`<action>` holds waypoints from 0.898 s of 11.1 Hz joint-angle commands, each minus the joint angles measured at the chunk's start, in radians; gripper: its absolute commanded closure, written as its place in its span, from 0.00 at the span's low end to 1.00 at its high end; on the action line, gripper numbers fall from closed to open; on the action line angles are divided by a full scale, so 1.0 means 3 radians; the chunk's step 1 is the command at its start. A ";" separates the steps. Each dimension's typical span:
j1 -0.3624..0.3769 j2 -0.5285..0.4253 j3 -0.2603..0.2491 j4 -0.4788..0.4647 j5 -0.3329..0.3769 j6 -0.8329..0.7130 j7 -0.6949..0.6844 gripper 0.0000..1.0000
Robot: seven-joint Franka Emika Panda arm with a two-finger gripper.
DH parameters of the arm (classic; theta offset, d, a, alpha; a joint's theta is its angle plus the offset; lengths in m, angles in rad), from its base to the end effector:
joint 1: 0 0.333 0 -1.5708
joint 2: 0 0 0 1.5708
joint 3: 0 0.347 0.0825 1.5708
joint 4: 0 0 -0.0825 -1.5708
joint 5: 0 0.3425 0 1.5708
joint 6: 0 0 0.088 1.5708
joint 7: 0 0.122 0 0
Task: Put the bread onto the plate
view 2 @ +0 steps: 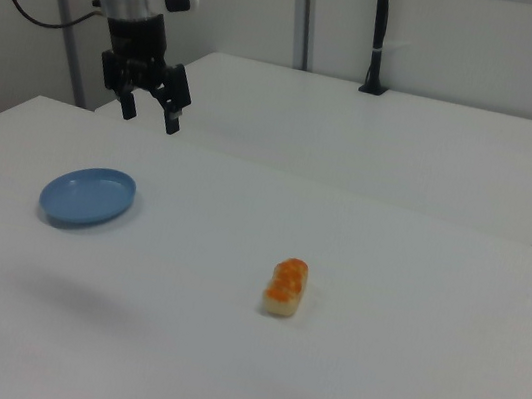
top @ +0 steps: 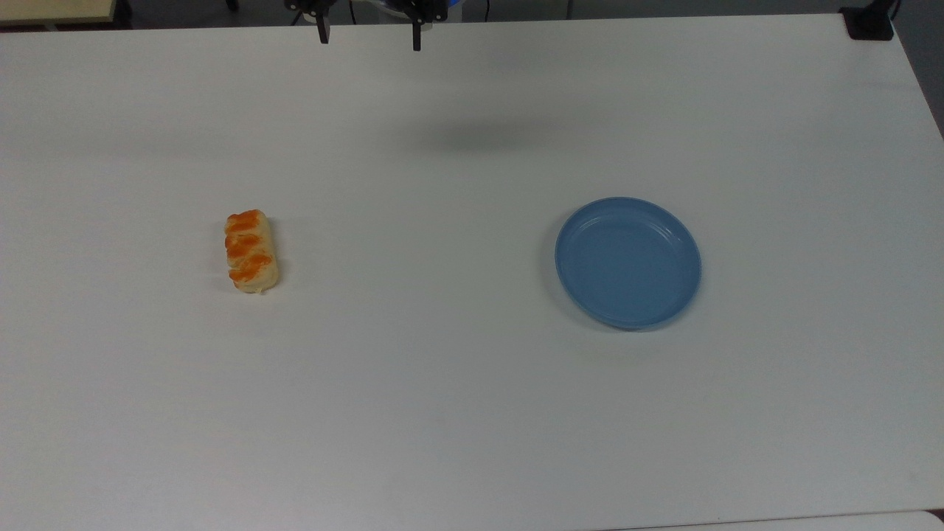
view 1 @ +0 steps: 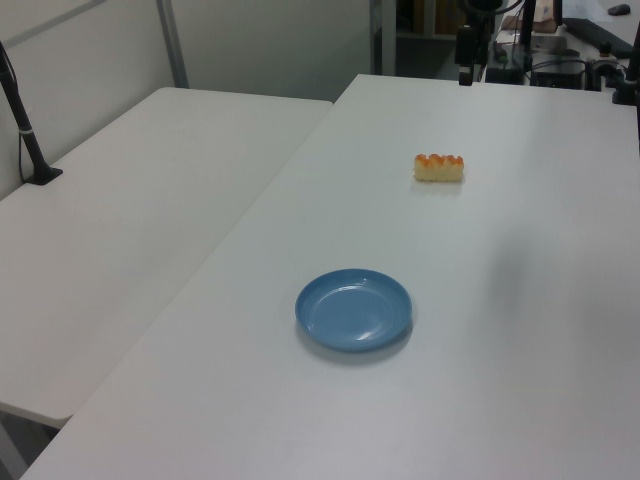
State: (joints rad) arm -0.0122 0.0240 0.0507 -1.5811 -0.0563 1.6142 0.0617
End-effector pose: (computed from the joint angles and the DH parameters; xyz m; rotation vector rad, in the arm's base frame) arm 0.5249 0.0132 0.6276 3.0869 -0.0325 0.0183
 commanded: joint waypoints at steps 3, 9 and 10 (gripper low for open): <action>0.0005 -0.0106 -0.0072 -0.0073 0.0070 -0.0047 0.0035 0.00; 0.0000 -0.0070 -0.0077 -0.0068 0.0070 0.0009 -0.0021 0.00; 0.0000 -0.0044 -0.0077 -0.0068 0.0070 0.0090 -0.0052 0.00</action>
State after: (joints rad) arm -0.0128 0.0201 0.0355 -1.5812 -0.0563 1.6142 0.0636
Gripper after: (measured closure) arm 0.000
